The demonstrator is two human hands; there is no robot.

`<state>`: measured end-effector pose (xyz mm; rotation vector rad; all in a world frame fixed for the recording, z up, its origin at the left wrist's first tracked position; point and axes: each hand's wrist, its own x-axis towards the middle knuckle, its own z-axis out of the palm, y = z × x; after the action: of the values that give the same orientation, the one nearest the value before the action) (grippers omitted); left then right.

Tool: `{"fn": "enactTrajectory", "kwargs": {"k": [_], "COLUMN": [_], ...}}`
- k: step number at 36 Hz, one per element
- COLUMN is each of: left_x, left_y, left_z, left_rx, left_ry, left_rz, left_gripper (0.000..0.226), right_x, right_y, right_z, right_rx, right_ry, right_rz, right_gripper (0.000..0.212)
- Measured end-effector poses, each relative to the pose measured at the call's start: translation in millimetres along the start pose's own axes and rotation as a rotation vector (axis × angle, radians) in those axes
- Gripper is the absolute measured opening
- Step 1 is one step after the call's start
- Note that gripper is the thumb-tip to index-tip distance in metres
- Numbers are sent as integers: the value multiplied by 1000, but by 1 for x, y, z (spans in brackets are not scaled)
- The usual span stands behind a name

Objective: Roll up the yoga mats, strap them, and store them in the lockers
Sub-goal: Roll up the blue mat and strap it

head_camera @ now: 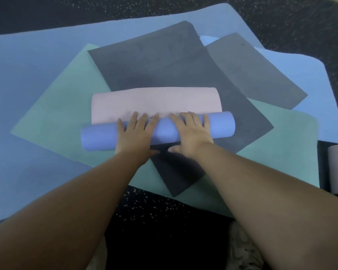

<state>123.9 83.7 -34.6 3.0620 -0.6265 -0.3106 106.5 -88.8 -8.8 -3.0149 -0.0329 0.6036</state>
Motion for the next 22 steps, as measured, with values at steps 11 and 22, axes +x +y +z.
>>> {"fn": "enactTrajectory", "kwargs": {"k": [11,22], "left_x": [37,1], "left_y": [-9,-7], "left_z": [-7,8], "left_rx": [-39,-1], "left_ry": [39,327], "left_rz": [-38,122], "left_gripper": [98,64], "right_x": [34,5], "right_y": [5,0], "right_z": [-8,35], "right_rx": [-56,-164], "right_ry": [99,463], "right_rz": [-3,-28], "right_gripper": [93,67]}}
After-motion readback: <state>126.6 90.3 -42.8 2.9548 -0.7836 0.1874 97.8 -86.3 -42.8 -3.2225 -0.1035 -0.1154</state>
